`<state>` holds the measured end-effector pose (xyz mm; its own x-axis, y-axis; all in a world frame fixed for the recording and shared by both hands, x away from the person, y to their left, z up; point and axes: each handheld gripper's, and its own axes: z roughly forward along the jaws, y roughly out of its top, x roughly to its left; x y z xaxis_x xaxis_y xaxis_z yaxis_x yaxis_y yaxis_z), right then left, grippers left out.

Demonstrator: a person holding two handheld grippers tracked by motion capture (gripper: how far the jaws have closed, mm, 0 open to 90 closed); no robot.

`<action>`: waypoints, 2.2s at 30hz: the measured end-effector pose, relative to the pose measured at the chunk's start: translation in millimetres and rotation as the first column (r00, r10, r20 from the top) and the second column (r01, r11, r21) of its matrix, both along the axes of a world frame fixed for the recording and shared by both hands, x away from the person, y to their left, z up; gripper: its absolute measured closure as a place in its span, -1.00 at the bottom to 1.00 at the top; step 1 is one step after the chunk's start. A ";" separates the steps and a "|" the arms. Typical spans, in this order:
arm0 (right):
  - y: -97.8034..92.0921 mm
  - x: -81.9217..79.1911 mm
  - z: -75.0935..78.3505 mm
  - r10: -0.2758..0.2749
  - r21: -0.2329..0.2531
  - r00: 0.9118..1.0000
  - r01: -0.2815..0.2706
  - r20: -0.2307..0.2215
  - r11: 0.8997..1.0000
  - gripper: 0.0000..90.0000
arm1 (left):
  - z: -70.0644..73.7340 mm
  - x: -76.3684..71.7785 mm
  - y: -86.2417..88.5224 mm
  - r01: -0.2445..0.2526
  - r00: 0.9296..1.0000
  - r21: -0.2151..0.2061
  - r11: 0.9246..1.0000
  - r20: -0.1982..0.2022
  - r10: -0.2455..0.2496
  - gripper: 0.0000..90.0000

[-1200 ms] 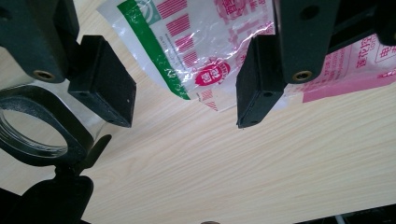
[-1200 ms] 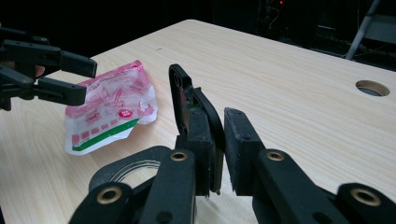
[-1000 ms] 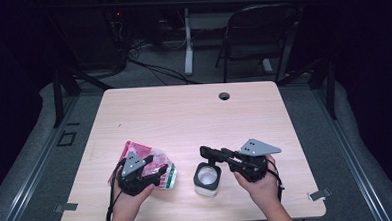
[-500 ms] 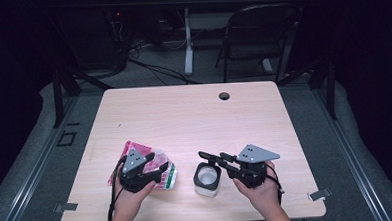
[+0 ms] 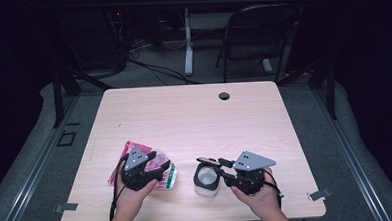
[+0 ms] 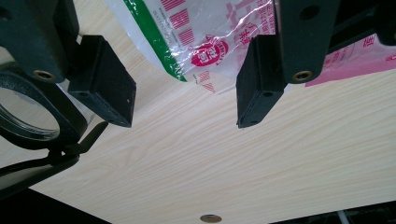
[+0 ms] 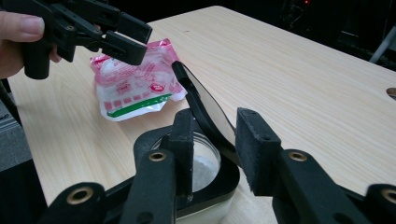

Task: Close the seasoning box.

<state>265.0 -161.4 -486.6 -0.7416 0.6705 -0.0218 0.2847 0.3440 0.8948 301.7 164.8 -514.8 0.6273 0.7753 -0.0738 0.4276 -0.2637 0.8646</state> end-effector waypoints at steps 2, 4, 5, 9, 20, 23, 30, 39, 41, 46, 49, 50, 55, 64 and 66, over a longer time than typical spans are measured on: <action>0.6 -0.6 -0.3 0.006 -0.006 1.000 -0.006 -0.001 1.000 0.49 | -0.2 0.2 -0.3 -0.001 1.000 0.000 1.000 -0.001 0.001 -0.15; 1.4 -1.0 -1.1 0.013 -0.013 1.000 -0.013 0.002 1.000 0.48 | -0.4 0.5 -0.5 -0.001 1.000 0.000 1.000 0.000 0.001 -0.15; 1.6 -1.1 -1.4 0.020 -0.016 1.000 -0.020 0.000 1.000 0.47 | -0.4 0.7 -0.4 0.000 1.000 0.000 1.000 -0.001 0.000 -0.15; 2.4 -1.4 -1.9 0.026 -0.022 1.000 -0.026 -0.003 0.999 0.45 | -0.9 0.9 -1.1 0.001 1.000 -0.002 1.000 -0.001 -0.001 -0.15; 5.9 -2.1 -3.9 0.050 -0.046 0.999 -0.051 -0.004 0.998 0.37 | -1.4 0.8 -1.0 0.003 1.000 0.005 1.000 -0.003 -0.003 -0.15; 8.0 -2.6 -5.3 0.072 -0.057 0.997 -0.072 -0.003 0.996 0.34 | -1.8 0.8 -1.6 0.002 1.000 0.006 1.000 -0.003 -0.002 -0.15; 13.3 -3.4 -8.4 0.107 -0.090 0.994 -0.107 -0.007 0.990 0.31 | -2.1 0.3 -2.4 0.003 1.000 0.008 1.000 -0.001 -0.003 -0.15; 15.5 -3.3 -9.8 0.116 -0.095 0.993 -0.117 -0.015 0.989 0.30 | -2.2 -0.4 -3.5 0.006 1.000 0.018 1.000 0.001 -0.006 -0.15; 16.0 -3.4 -10.1 0.117 -0.093 0.993 -0.118 -0.018 0.989 0.30 | -2.2 -0.5 -3.5 0.006 1.000 0.019 1.000 0.000 -0.006 -0.15; 16.4 -3.0 -10.1 0.128 -0.101 0.991 -0.130 -0.025 0.986 0.28 | -1.8 -0.4 -2.5 0.006 1.000 0.022 1.000 -0.002 -0.006 -0.15; 17.7 -3.2 -10.3 0.143 -0.085 0.989 -0.145 -0.036 0.986 0.25 | -1.7 -0.5 -2.1 0.005 1.000 0.020 1.000 -0.003 -0.004 -0.15; 18.1 -3.2 -10.5 0.145 -0.084 0.989 -0.148 -0.037 0.985 0.25 | -1.6 -0.5 -1.9 0.004 1.000 0.020 1.000 -0.002 -0.004 -0.15; 18.4 -1.8 -11.2 0.143 -0.063 0.988 -0.146 -0.051 0.987 0.20 | -1.3 -0.2 -0.5 0.001 1.000 0.016 1.000 0.001 -0.001 -0.15; 15.8 0.4 -10.8 0.118 -0.046 0.992 -0.120 -0.049 0.992 0.15 | -2.2 0.4 1.2 -0.007 1.000 0.013 1.000 0.001 0.007 -0.15; 14.0 1.3 -10.3 0.100 -0.041 0.994 -0.102 -0.054 0.994 0.14 | -2.1 0.6 2.0 -0.009 1.000 0.017 1.000 -0.004 0.009 -0.15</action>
